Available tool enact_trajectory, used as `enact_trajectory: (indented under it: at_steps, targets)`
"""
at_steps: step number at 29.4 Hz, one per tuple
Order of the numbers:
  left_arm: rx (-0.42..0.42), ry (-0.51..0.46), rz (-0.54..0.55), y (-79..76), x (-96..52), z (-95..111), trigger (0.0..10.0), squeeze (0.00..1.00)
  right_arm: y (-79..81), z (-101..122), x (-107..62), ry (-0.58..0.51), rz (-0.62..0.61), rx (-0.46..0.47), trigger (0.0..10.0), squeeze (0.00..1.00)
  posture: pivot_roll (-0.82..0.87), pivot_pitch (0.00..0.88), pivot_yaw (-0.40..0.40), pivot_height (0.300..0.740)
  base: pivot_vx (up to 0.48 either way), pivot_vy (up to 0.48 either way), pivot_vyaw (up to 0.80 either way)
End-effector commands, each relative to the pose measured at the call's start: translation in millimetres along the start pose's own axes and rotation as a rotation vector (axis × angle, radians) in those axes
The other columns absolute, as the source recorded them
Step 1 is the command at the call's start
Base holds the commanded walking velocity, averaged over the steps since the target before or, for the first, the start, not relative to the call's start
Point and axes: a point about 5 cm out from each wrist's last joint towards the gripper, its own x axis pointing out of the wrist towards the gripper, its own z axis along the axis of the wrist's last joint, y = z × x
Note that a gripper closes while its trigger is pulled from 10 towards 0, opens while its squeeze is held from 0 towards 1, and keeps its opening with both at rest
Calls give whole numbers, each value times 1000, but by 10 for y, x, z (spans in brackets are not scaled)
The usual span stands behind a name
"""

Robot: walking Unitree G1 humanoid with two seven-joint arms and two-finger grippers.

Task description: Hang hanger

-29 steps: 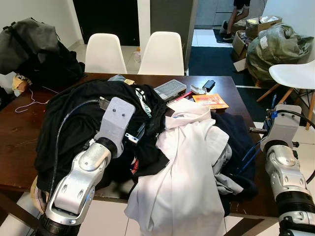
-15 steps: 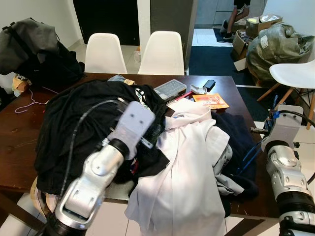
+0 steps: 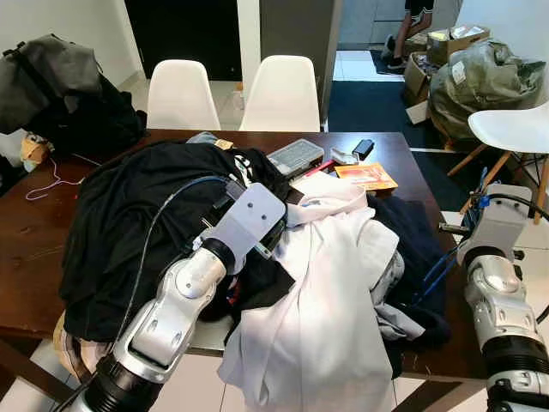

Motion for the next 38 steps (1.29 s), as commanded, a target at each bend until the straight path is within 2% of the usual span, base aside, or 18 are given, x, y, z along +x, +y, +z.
enact_trajectory:
  at_steps: [1,16,19,23,28,33,38]
  targets:
    - [31,49,-5,27,10,-83,10000,0,31,-53,-31,9,5,21,10000,0,-91,40,51,736,0,0,0]
    - [98,62,-55,-4,60,-130,10000,0,40,-56,-47,5,-2,38,10000,0,-87,44,56,736,0,0,0]
    - [157,29,-53,17,69,-65,10000,0,41,-55,-47,5,-2,41,10000,0,-85,45,55,736,0,0,0]
    - [179,3,-63,17,74,-3,10000,0,43,-54,-46,5,-2,42,10000,0,-85,43,55,736,0,0,0]
    - [267,-29,-122,-45,63,76,10000,0,42,-47,-41,5,-3,45,10000,0,-84,45,55,736,0,0,0]
    - [291,-37,-148,-81,49,85,10000,0,43,-43,-40,5,-4,46,10000,0,-83,43,57,736,0,0,0]
    - [319,6,-199,-156,3,-24,10000,0,47,-43,-44,5,-5,48,10000,0,-84,40,58,736,0,0,0]
